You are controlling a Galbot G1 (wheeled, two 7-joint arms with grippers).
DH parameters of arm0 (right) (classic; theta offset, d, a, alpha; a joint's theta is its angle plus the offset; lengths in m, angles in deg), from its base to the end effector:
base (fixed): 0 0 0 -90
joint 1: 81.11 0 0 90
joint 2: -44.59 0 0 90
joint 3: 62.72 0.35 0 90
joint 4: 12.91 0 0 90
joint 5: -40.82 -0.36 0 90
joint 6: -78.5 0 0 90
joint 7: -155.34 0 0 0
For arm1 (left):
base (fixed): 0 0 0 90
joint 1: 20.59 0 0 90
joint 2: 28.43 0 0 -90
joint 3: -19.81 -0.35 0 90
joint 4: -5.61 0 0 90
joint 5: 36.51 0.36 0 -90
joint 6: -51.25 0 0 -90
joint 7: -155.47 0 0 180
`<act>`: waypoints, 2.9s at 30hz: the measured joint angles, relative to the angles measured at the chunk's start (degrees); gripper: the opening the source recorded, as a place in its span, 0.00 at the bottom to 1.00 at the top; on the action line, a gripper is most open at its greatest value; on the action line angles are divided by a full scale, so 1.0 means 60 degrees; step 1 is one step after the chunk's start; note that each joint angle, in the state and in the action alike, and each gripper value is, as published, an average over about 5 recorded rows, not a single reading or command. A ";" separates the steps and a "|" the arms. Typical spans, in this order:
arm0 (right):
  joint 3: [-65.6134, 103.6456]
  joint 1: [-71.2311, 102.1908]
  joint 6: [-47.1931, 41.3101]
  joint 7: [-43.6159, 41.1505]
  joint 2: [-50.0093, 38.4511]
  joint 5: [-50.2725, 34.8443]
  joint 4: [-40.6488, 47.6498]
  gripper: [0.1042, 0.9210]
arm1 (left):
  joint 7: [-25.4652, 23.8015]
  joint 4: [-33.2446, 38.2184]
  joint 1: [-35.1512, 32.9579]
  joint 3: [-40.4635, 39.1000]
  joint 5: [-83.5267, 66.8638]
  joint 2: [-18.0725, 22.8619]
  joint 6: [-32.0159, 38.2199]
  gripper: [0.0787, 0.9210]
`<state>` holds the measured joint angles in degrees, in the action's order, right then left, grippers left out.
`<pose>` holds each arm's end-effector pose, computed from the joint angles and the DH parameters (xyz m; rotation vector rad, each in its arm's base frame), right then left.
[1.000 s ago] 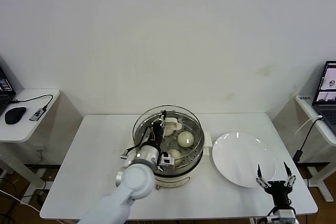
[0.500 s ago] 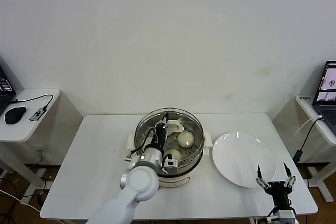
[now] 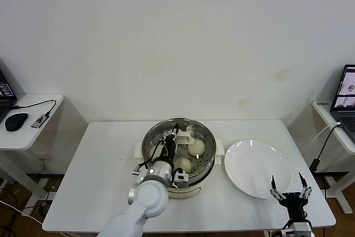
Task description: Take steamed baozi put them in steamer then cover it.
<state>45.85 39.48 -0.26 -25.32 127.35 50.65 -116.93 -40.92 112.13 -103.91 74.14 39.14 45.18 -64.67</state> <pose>0.1595 -0.1435 -0.3808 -0.2672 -2.9635 0.6457 0.3127 -0.1232 -0.2597 0.3315 2.1677 2.1007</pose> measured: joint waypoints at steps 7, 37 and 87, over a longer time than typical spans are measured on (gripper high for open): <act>0.0000 0.0001 0.0018 0.0000 -0.0026 0.0000 0.0038 0.88 | 0.0077 -0.0107 -0.0066 0.0084 0.0089 0.0051 0.0083 0.08; -0.0092 0.0039 0.0022 -0.0020 0.0046 0.0138 0.0037 0.88 | 0.0557 0.1782 -0.1674 0.0776 -0.0773 -0.0589 0.0256 0.83; -0.2481 0.2983 -0.0175 -0.0348 -0.1522 -0.2882 -0.2010 0.88 | 0.4813 0.2180 -0.9318 0.5497 -1.4364 0.0469 0.5364 0.88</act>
<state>30.96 57.38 -1.31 -27.41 118.23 33.36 -128.98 -12.04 125.21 -159.81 107.13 -47.05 47.99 -32.48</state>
